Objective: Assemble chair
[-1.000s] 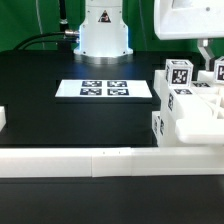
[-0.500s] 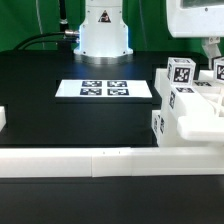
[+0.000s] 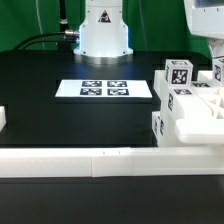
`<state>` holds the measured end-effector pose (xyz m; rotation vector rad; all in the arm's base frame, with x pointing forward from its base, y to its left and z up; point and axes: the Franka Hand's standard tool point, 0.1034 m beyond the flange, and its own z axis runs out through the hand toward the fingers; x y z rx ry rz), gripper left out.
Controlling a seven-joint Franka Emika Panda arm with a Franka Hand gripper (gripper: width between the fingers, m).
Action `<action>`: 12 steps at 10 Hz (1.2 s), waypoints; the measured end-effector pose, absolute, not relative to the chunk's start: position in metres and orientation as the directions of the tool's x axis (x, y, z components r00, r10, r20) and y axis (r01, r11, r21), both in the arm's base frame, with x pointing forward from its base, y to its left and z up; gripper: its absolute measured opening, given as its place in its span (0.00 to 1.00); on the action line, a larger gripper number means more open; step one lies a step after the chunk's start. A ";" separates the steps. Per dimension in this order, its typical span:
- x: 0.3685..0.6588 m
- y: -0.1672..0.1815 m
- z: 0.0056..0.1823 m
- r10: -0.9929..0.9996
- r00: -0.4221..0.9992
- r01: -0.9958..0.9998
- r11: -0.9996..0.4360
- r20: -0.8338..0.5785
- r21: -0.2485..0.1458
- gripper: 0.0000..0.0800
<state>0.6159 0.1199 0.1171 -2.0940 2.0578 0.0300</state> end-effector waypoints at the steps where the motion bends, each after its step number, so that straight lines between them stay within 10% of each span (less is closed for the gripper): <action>1: 0.616 0.120 0.117 -0.987 0.033 -0.991 -0.012 -0.157 -0.131 0.36; 3: 0.615 0.120 0.116 -0.986 0.067 -0.990 -0.047 -0.152 -0.135 0.73; 12: 0.619 0.123 0.119 -0.584 0.811 -0.579 -0.796 -0.026 -0.177 0.81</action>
Offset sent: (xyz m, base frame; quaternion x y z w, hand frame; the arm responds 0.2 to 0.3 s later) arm 0.0043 -0.0012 0.0039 -0.0198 -0.0064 -0.0789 0.9967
